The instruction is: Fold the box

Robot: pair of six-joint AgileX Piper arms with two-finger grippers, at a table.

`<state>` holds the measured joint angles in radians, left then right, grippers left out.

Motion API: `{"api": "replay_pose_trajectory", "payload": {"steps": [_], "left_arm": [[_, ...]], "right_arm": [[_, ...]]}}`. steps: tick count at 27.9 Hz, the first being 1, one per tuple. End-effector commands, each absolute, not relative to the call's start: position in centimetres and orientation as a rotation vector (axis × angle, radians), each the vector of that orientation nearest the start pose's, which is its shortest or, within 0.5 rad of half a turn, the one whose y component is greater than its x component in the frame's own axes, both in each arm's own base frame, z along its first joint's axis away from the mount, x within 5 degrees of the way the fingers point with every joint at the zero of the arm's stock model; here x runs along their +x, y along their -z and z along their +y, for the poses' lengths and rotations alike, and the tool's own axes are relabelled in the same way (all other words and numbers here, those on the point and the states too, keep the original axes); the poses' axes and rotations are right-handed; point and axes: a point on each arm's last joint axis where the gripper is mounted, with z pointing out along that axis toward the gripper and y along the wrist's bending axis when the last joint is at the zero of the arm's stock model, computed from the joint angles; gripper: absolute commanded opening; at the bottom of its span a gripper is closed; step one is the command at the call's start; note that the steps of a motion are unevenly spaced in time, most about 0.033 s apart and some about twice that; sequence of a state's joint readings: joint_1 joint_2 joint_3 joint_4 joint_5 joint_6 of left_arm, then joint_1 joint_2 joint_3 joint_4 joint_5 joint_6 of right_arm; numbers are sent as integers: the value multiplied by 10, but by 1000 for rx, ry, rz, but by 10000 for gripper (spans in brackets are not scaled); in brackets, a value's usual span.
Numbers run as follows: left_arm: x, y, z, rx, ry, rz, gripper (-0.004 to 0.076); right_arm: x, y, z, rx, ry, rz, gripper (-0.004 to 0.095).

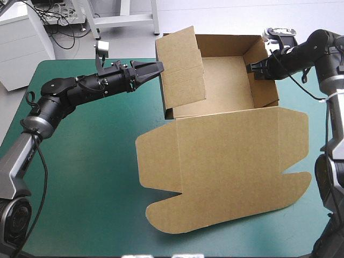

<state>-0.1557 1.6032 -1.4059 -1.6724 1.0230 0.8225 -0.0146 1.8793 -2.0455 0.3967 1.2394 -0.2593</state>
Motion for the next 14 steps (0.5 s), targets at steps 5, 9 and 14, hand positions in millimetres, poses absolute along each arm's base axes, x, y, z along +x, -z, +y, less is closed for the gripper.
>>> {"api": "replay_pose_trajectory", "payload": {"steps": [5, 9, 14], "left_arm": [[317, -438, -134, 299, 1510, 1792, 506], [319, -439, -139, 336, 1337, 1888, 506], [323, -447, -148, 372, 1229, 1996, 506]], "right_arm": [[394, -427, 31, -231, -471, 2362, -13], [393, -425, 42, -250, -461, 2379, -12], [390, -423, 66, -267, -394, 2410, -12]]}}
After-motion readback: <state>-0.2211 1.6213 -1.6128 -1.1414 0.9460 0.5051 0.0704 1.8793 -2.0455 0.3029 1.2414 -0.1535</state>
